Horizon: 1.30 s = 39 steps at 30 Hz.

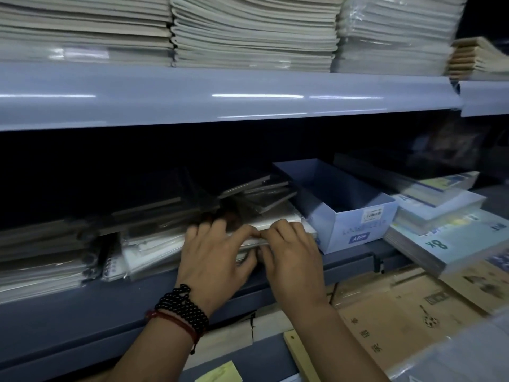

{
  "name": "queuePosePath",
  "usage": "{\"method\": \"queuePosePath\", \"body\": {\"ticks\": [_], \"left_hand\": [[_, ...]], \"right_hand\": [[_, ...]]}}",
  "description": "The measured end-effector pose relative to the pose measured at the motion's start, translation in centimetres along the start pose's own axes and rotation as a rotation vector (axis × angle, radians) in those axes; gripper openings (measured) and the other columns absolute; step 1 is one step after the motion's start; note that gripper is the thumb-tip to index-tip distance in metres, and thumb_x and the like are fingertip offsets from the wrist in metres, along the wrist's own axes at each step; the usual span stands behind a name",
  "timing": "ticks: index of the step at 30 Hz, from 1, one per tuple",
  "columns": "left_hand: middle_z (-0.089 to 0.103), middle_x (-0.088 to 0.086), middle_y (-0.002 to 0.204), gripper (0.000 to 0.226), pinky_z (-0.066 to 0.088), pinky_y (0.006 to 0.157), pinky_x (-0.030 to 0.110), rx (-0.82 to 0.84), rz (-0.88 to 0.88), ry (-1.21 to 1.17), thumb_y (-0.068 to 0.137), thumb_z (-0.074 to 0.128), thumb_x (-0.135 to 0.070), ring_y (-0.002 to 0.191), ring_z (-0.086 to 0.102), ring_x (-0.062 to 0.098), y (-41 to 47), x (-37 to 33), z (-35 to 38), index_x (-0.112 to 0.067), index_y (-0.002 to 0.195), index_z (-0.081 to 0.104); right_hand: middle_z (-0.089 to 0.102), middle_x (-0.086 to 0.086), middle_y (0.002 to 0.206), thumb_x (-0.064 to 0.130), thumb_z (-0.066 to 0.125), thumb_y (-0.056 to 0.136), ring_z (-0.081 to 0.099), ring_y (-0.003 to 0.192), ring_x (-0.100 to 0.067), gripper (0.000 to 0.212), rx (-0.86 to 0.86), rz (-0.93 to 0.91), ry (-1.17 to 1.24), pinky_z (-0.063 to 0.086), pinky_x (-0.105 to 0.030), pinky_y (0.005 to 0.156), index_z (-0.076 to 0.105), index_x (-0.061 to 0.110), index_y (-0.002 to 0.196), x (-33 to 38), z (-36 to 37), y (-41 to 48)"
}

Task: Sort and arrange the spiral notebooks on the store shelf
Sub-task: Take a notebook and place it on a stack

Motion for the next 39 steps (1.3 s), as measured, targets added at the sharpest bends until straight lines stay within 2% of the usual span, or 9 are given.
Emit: {"method": "queuePosePath", "body": {"ticks": [6, 10, 12, 15, 19, 26, 32, 36, 39], "left_hand": [[0.05, -0.006, 0.091, 0.053, 0.021, 0.071, 0.035, 0.023, 0.035, -0.027, 0.067, 0.081, -0.047, 0.08, 0.046, 0.019, -0.2, 0.4, 0.2, -0.047, 0.117, 0.062], [0.051, -0.003, 0.099, 0.08, 0.014, 0.072, 0.031, 0.062, 0.053, -0.037, 0.046, 0.093, -0.033, 0.083, 0.042, 0.019, -0.4, 0.8, 0.5, -0.043, 0.12, 0.064], [0.051, -0.003, 0.1, 0.081, 0.013, 0.072, 0.032, 0.063, 0.052, -0.031, 0.044, 0.096, -0.036, 0.084, 0.04, 0.019, -0.4, 0.8, 0.6, -0.043, 0.119, 0.065], [0.052, -0.002, 0.101, 0.079, 0.013, 0.072, 0.032, 0.041, 0.064, -0.032, 0.045, 0.097, -0.038, 0.085, 0.038, 0.019, -0.5, 0.7, 0.7, -0.041, 0.118, 0.067], [0.053, -0.001, 0.104, 0.077, 0.016, 0.072, 0.033, 0.027, 0.071, -0.039, 0.048, 0.095, -0.044, 0.087, 0.04, 0.02, -0.6, 0.7, 0.7, -0.04, 0.119, 0.067], [0.055, -0.001, 0.105, 0.064, 0.016, 0.073, 0.032, 0.016, 0.063, -0.067, 0.059, 0.089, -0.046, 0.09, 0.043, 0.022, -0.6, 0.7, 0.7, -0.042, 0.118, 0.065], [0.054, -0.001, 0.103, 0.044, 0.013, 0.073, 0.031, -0.023, 0.064, -0.094, 0.078, 0.063, -0.031, 0.087, 0.038, 0.02, -0.7, 0.7, 0.1, -0.043, 0.121, 0.064], [0.054, -0.002, 0.101, 0.042, 0.014, 0.074, 0.032, 0.025, 0.026, -0.051, 0.086, 0.054, -0.043, 0.086, 0.038, 0.018, -0.6, 0.4, 0.1, -0.043, 0.127, 0.062], [0.055, -0.001, 0.104, 0.045, 0.018, 0.076, 0.032, 0.019, 0.041, -0.076, 0.079, 0.074, -0.031, 0.088, 0.042, 0.021, -0.7, 0.5, 0.3, -0.039, 0.122, 0.065]], "right_hand": [[0.061, 0.009, 0.099, 0.021, 0.066, 0.093, 0.055, 0.091, -0.017, 0.009, -0.037, -0.087, 0.016, 0.046, -0.034, 0.076, 0.068, 0.021, 0.102, -1.2, -2.5, -2.5], [0.057, 0.014, 0.106, 0.026, 0.066, 0.091, 0.052, 0.103, -0.011, 0.014, -0.01, 0.018, 0.159, 0.044, -0.029, 0.085, 0.069, 0.027, 0.104, -2.0, -3.8, -4.0], [0.054, 0.013, 0.105, 0.023, 0.065, 0.088, 0.052, 0.105, -0.008, 0.014, -0.069, 0.282, 0.421, 0.043, -0.023, 0.087, 0.066, 0.029, 0.1, -2.1, -4.3, -4.8], [0.064, -0.004, 0.086, 0.024, 0.066, 0.089, 0.063, 0.078, -0.015, 0.008, -0.239, 0.842, 0.779, 0.048, -0.035, 0.071, 0.062, 0.019, 0.085, -2.2, -4.9, -5.5], [0.074, -0.024, 0.084, 0.033, 0.066, 0.095, 0.074, 0.074, -0.032, 0.035, 0.082, 1.233, 1.334, 0.059, -0.039, 0.063, 0.061, 0.0, 0.102, -0.5, -4.3, -4.3], [0.074, -0.02, 0.103, 0.008, 0.07, 0.091, 0.072, 0.073, -0.027, 0.025, 0.036, 1.275, 1.516, 0.056, -0.029, 0.057, 0.065, -0.003, 0.113, -0.3, -2.7, -2.9], [0.072, -0.018, 0.089, 0.011, 0.07, 0.087, 0.068, 0.065, -0.025, 0.029, 0.127, 1.288, 1.519, 0.054, -0.031, 0.054, 0.066, -0.001, 0.113, -1.2, -5.9, -7.2], [0.074, -0.017, 0.107, 0.018, 0.064, 0.092, 0.074, 0.091, -0.03, 0.032, 0.166, 1.276, 1.588, 0.058, -0.039, 0.071, 0.06, 0.006, 0.122, -4.3, -7.7, -7.2], [0.073, -0.015, 0.115, 0.02, 0.061, 0.094, 0.072, 0.103, -0.028, 0.034, 0.141, 1.258, 1.573, 0.057, -0.042, 0.085, 0.06, 0.006, 0.125, -6.6, -8.3, -6.2]]}}
Point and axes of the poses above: each hand's wrist, its own y-axis towards the middle knuckle, its own z-axis out of the palm, x = y × z, the point moved 2 cm from there along y, towards the middle knuckle
